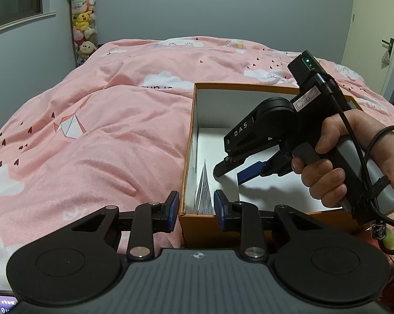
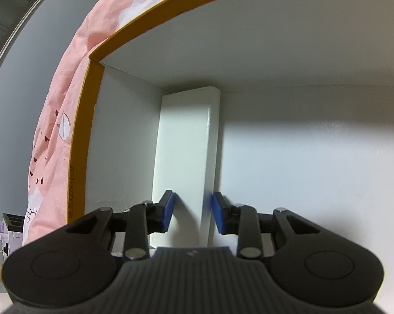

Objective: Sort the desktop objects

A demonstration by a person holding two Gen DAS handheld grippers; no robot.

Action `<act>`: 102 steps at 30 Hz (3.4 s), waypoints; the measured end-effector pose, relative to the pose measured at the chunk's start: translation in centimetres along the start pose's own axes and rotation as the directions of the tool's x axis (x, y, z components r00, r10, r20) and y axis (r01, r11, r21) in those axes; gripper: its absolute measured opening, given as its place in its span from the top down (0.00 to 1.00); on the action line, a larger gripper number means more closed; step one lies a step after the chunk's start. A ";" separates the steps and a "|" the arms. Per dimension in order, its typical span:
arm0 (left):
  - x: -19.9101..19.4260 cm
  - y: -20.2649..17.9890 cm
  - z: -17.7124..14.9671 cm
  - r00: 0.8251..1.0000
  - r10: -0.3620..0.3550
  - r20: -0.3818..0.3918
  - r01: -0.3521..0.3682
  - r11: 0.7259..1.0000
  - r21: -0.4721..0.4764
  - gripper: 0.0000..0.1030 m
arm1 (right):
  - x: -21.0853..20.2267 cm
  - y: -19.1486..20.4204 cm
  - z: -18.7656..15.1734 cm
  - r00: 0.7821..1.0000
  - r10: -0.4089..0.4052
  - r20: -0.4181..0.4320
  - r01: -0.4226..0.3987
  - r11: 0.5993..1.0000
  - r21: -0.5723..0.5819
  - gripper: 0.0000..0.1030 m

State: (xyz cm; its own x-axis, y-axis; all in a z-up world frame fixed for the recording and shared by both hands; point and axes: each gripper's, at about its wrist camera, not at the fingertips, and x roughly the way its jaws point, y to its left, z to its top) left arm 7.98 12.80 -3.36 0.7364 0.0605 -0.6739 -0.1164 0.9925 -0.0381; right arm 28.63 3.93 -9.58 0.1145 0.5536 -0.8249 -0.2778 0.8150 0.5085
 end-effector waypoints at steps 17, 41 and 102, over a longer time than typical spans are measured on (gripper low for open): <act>-0.2 -0.4 0.2 0.999 0.041 -0.011 -0.041 0.999 -0.016 0.79 | -19.1 -3.8 -7.1 0.889 -0.168 0.427 0.303 0.913 -0.272 0.59; -1.2 -3.1 0.0 0.987 0.159 -0.031 -0.159 0.987 0.008 0.85 | -21.9 -10.4 -12.1 0.880 -0.240 0.409 0.325 0.933 -0.151 0.92; -6.1 -7.6 -6.2 0.960 -0.210 -0.187 0.239 0.960 0.147 0.65 | -17.1 -5.1 -19.7 0.966 -0.109 0.232 0.191 0.911 -0.365 0.60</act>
State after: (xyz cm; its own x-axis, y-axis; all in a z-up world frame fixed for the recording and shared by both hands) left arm 0.23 4.25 -3.52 0.6061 -0.1706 -0.7769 0.1620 0.9827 -0.0894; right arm 9.28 -13.02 -2.93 0.3627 0.4859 -0.7952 -0.5798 0.7857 0.2157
